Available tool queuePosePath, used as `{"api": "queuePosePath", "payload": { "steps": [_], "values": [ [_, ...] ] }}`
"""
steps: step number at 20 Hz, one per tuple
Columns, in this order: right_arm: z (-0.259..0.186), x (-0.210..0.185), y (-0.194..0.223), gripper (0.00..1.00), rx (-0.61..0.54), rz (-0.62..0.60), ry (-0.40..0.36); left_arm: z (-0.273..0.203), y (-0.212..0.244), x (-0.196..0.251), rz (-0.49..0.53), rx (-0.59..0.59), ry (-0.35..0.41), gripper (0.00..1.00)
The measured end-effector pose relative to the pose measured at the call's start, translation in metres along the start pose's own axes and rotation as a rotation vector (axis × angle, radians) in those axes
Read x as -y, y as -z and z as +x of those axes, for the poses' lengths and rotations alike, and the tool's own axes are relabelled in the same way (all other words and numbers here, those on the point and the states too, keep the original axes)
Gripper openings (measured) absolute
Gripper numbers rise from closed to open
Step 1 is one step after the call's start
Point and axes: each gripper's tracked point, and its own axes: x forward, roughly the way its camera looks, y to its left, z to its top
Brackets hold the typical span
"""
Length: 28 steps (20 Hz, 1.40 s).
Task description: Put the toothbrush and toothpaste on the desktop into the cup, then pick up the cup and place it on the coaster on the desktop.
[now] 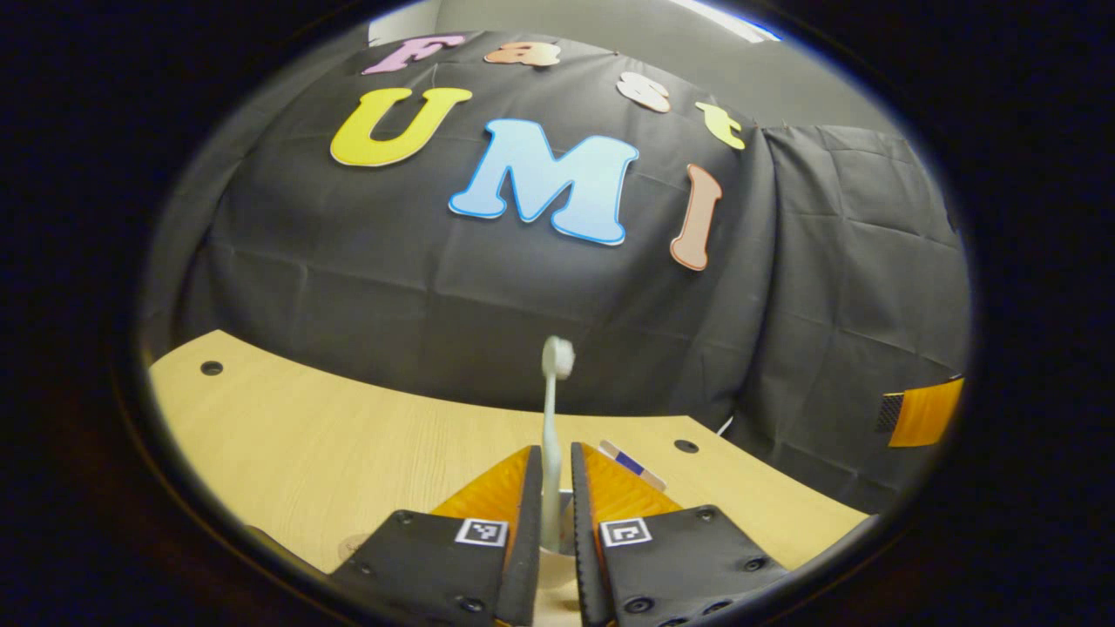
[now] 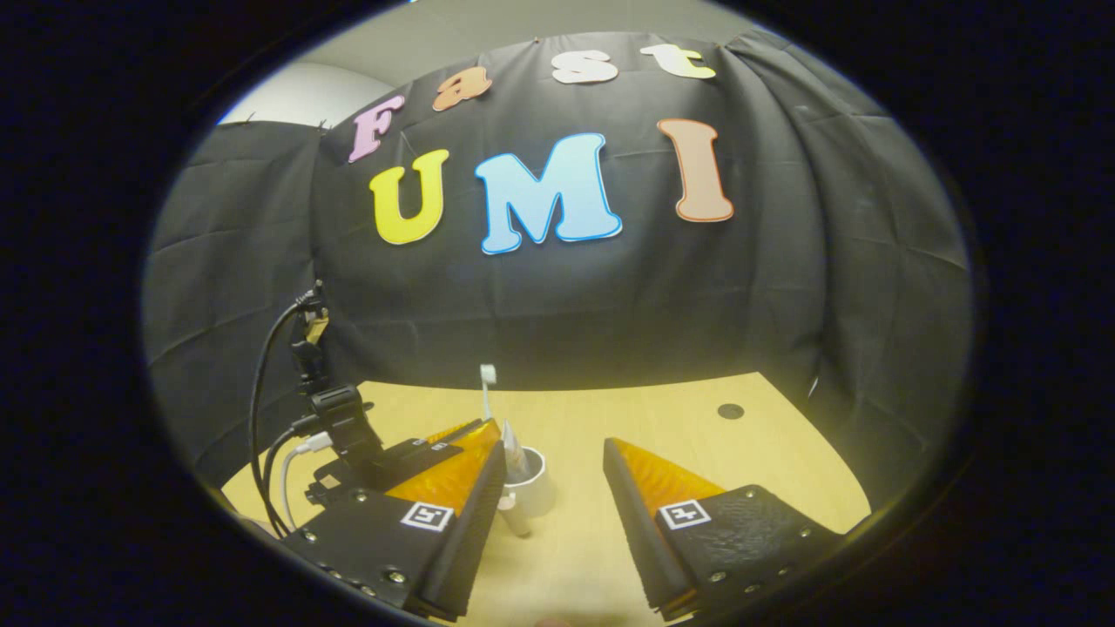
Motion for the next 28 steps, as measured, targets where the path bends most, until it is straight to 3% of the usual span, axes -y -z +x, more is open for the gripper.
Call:
{"api": "queuePosePath", "payload": {
  "steps": [1, 2, 3, 5, 6, 9, 10, 13, 23, 28],
  "values": [
    [-0.001, 0.0, -0.001, 0.71, 0.0, -0.001, 0.0, -0.001, 0.0, 0.0, 0.004, -0.008, -0.001, 0.35],
    [-0.002, 0.0, -0.001, 0.71, 0.002, 0.0, -0.002, -0.002, 0.002, 0.0, 0.008, -0.016, -0.003, 0.34],
    [-0.002, -0.001, -0.002, 0.71, 0.004, -0.001, -0.004, -0.003, 0.003, 0.001, 0.011, -0.026, -0.002, 0.48],
    [-0.003, 0.0, -0.002, 0.72, 0.006, -0.005, -0.006, -0.009, 0.001, 0.002, 0.012, -0.028, -0.01, 0.53],
    [-0.004, 0.0, -0.001, 0.72, 0.006, -0.007, -0.003, -0.012, -0.003, 0.0, 0.012, -0.022, -0.019, 0.64],
    [-0.002, -0.002, 0.0, 0.72, -0.003, -0.013, -0.003, -0.025, -0.012, -0.004, 0.016, -0.01, -0.039, 0.79],
    [-0.003, -0.003, 0.003, 0.74, -0.007, -0.02, -0.002, -0.031, -0.016, -0.005, 0.018, -0.009, -0.048, 0.75],
    [0.001, -0.007, 0.011, 0.74, -0.03, -0.045, 0.006, -0.05, -0.022, -0.009, 0.036, -0.025, -0.067, 0.91],
    [0.022, -0.023, 0.046, 0.74, -0.168, -0.082, 0.023, -0.105, -0.047, -0.015, 0.075, -0.068, -0.106, 0.95],
    [0.034, -0.032, 0.055, 0.74, -0.242, -0.074, 0.018, -0.128, -0.06, -0.023, 0.088, -0.074, -0.143, 0.91]
  ]
}}
